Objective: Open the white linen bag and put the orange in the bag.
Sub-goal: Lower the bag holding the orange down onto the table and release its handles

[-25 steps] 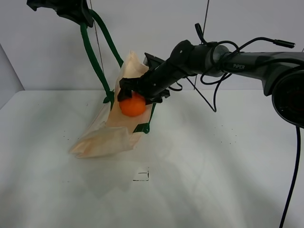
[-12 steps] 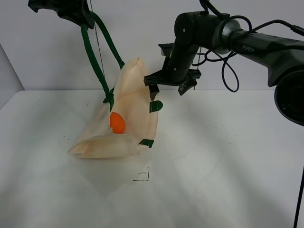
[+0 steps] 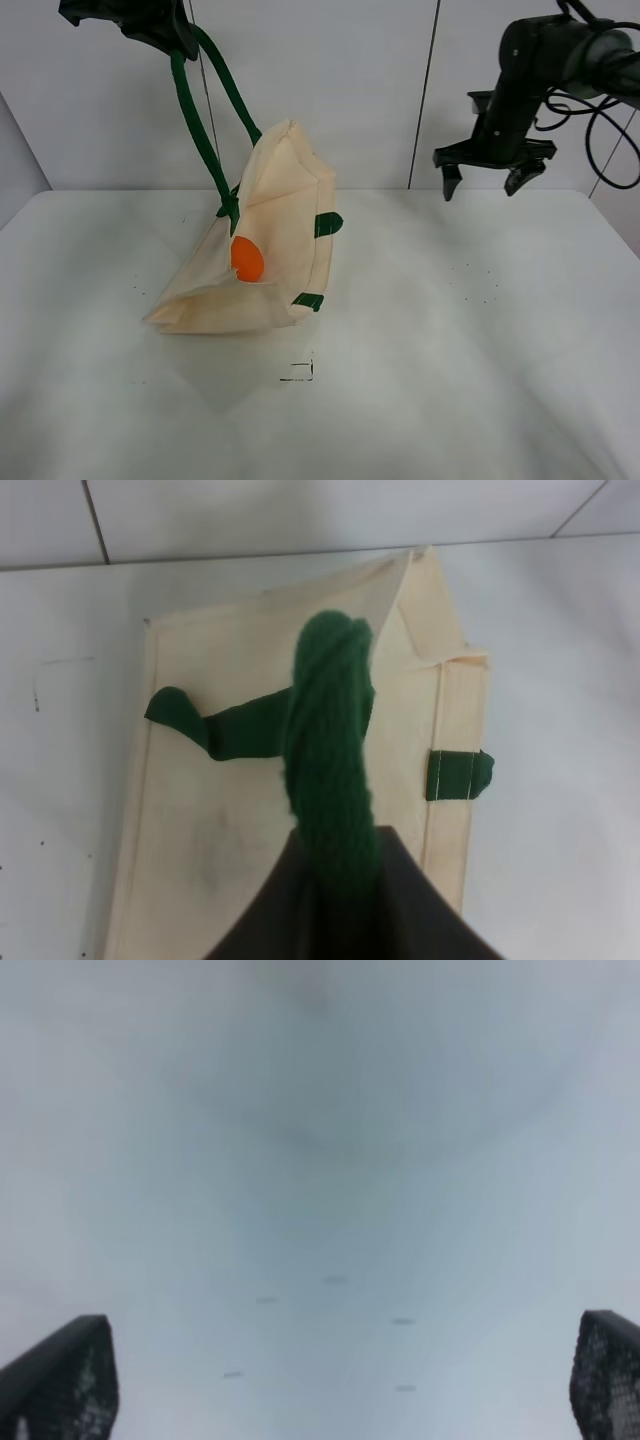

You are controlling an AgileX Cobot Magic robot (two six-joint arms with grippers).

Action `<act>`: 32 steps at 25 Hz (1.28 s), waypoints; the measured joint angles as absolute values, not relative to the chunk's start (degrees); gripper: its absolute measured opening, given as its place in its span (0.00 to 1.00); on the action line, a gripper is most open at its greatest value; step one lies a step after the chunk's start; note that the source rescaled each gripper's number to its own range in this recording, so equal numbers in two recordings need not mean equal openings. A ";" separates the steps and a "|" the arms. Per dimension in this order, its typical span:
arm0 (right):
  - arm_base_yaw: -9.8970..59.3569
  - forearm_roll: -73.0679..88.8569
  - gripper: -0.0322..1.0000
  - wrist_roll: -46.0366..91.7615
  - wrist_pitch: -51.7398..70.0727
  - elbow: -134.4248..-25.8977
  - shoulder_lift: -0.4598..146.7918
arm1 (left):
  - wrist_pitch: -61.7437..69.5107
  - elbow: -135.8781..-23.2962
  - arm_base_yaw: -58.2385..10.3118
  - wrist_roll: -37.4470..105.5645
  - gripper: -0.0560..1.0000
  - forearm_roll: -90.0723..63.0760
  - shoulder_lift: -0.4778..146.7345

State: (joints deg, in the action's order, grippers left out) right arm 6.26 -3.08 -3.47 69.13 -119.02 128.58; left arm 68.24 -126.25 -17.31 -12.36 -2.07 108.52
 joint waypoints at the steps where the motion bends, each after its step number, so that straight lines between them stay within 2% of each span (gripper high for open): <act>1: 4.86 -3.08 1.00 -3.32 69.19 -119.02 128.58 | 68.24 -126.25 -17.31 -12.36 0.05 -2.07 108.52; 6: 0.63 -2.03 1.00 -2.67 69.26 -119.02 128.58 | 68.24 -126.25 -17.31 -12.36 0.05 -2.07 108.52; 19: 3.70 0.00 1.00 -0.88 69.31 -117.55 124.50 | 68.24 -126.25 -17.31 -12.36 0.05 -2.07 108.52; 23: 3.58 0.00 1.00 -0.88 69.25 -108.60 117.66 | 68.24 -126.25 -17.31 -12.36 0.05 -2.07 108.52; 32: 3.58 0.00 1.00 -0.71 69.23 -73.04 87.77 | 68.24 -126.25 -17.31 -12.36 0.05 -2.09 108.52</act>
State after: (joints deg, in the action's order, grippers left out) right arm 3.58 0.00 -0.71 69.23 -73.04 87.77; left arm 68.24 -126.25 -17.31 -12.36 -2.09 108.52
